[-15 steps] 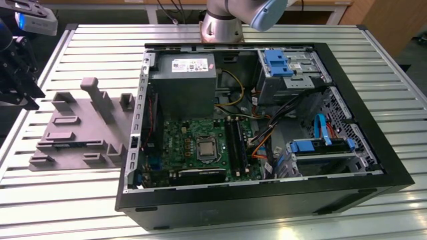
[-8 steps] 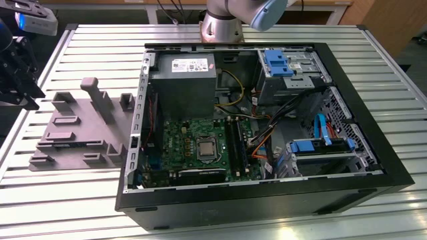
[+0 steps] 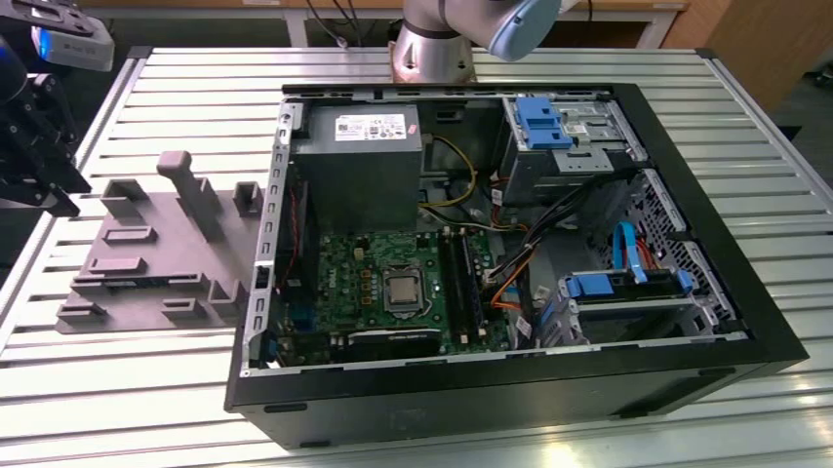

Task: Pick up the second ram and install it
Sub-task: 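Pick up the second ram and move it above second insertion slot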

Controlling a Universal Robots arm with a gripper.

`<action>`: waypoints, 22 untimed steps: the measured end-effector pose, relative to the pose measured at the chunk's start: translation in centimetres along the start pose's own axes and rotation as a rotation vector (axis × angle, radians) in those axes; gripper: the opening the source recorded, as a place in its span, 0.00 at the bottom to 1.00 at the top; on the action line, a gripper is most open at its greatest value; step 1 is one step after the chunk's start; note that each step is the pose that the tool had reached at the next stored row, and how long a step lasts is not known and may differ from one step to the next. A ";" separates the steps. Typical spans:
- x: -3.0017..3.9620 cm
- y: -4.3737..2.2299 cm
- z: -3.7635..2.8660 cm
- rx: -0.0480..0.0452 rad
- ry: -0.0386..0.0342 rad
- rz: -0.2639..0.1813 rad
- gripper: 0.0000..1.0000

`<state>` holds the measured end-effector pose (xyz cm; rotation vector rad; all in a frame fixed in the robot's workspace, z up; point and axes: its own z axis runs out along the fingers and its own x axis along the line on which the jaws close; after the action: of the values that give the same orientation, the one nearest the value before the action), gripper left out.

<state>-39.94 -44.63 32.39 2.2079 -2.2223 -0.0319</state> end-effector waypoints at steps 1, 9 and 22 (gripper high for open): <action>0.00 0.01 0.11 0.0006 0.0000 0.000 0.36; 0.01 -0.02 1.13 0.0012 0.0001 0.000 0.36; 0.50 -0.08 3.44 0.0026 0.0010 0.000 0.36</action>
<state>-39.93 -45.10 28.95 2.2086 -2.2232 -0.0279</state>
